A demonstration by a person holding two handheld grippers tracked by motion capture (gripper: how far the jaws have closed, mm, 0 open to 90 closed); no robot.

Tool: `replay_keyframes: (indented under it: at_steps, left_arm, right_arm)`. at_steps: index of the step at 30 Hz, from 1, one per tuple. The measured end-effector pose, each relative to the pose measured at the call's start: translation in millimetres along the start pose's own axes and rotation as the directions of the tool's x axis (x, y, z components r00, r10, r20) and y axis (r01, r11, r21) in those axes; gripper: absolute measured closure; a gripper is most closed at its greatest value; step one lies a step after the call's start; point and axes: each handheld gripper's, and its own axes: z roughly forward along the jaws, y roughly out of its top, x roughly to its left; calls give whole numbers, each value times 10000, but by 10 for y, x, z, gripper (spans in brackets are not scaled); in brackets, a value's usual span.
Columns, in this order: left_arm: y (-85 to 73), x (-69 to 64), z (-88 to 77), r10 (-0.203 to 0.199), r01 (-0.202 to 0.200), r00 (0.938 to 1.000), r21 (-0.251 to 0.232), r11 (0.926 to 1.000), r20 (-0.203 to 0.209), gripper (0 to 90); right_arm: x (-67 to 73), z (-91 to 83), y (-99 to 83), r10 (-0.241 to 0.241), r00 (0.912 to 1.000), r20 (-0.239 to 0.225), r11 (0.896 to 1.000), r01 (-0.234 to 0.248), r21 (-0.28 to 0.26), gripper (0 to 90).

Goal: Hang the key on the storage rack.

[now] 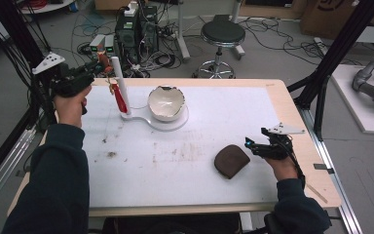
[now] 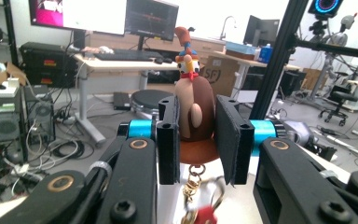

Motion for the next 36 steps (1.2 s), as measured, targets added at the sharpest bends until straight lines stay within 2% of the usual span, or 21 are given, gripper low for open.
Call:
replay_keyframes:
  at_steps: [2, 4, 7, 8, 9, 12, 20, 22, 23, 24, 25, 27, 29, 30, 31, 32, 34, 35, 36]
  left_arm:
    - [-41, 45, -20, -95, 98, 9999, 277, 9996, -79, 707]
    - [-82, 62, -44, -52, 54, 9998, 109, 9999, -199, 709]
    - [-126, 87, -56, -114, 120, 9995, 194, 9997, -295, 717]
    - [-145, 84, -70, 59, -56, 9991, 75, 10000, -418, 841]
    - [-155, 90, -74, -23, 24, 9990, 0, 10000, -451, 859]
    - [-177, 92, -66, 69, -60, 9991, 221, 9997, -412, 858]
    - [-338, 79, -118, -35, 45, 9993, 274, 9996, -375, 845]
    - [-439, 58, -176, -130, 139, 9995, 291, 9995, -300, 812]
    - [-439, 58, -176, -130, 139, 9995, 291, 9995, -300, 781]
    - [-522, 30, -220, -179, 189, 9995, 367, 9991, -270, 737]
    - [-522, 30, -220, -179, 189, 9995, 367, 9991, -270, 688]
    - [-629, -4, -269, -280, 293, 9991, 441, 9986, -303, 563]
    - [-751, -37, -315, -409, 427, 9988, 675, 9968, -286, 463]
    - [-817, -59, -341, -358, 384, 9988, 760, 9964, -345, 463]
    - [-885, -81, -368, -276, 310, 9988, 854, 9959, -409, 385]
    - [-950, -103, -389, -234, 273, 9989, 971, 9949, -412, 385]
    - [-1064, -146, -425, -125, 185, 9987, 1241, 9921, -490, 294]
    - [-1116, -168, -436, -28, 105, 9984, 1362, 9906, -567, 294]
    - [-1166, -188, -444, 32, 54, 9983, 1452, 9894, -588, 253]
  right_arm:
    - [4, 6, 1, 18, 10000, -13, 10000, -18, -2, 220]
    - [10, 7, 3, 29, 10000, -26, 10000, -29, -1, 219]
    - [11, 7, 4, 15, 10000, -12, 10000, -15, 15, 219]
    - [11, 8, 4, 20, 10000, -15, 10000, -20, 17, 219]
    - [11, 8, 4, -22, 10000, -6, 10000, 22, 1, 219]
    - [12, 8, 3, -2, 10000, -8, 10000, 2, 15, 219]
    - [4, 7, 2, -6, 10000, -37, 10000, 6, 6, 219]
    - [5, 8, 2, 14, 10000, -49, 10000, -14, 17, 220]
    - [6, 7, 3, 10, 10000, -44, 10000, -10, 28, 220]
    - [2, 8, 2, -13, 10000, -47, 10000, 13, 3, 219]
    - [2, 8, 2, -13, 10000, -47, 10000, 13, 3, 219]
    - [0, 9, 4, -1, 10000, -49, 10000, 1, -8, 220]
    - [1, 9, 6, -4, 10000, -49, 10000, 4, -5, 219]
    - [1, 9, 6, -4, 10000, -49, 10000, 4, -5, 219]
    - [-1, 13, 8, 16, 10000, -23, 10000, -16, -18, 219]
    - [-1, 13, 8, 16, 10000, -23, 10000, -16, -18, 219]
    - [-6, 20, 9, 67, 10000, 7, 10000, -66, -17, 219]
    - [-6, 20, 9, 67, 10000, 7, 10000, -66, -17, 219]
    - [-7, 19, 10, 106, 9999, 27, 9999, -106, -10, 219]
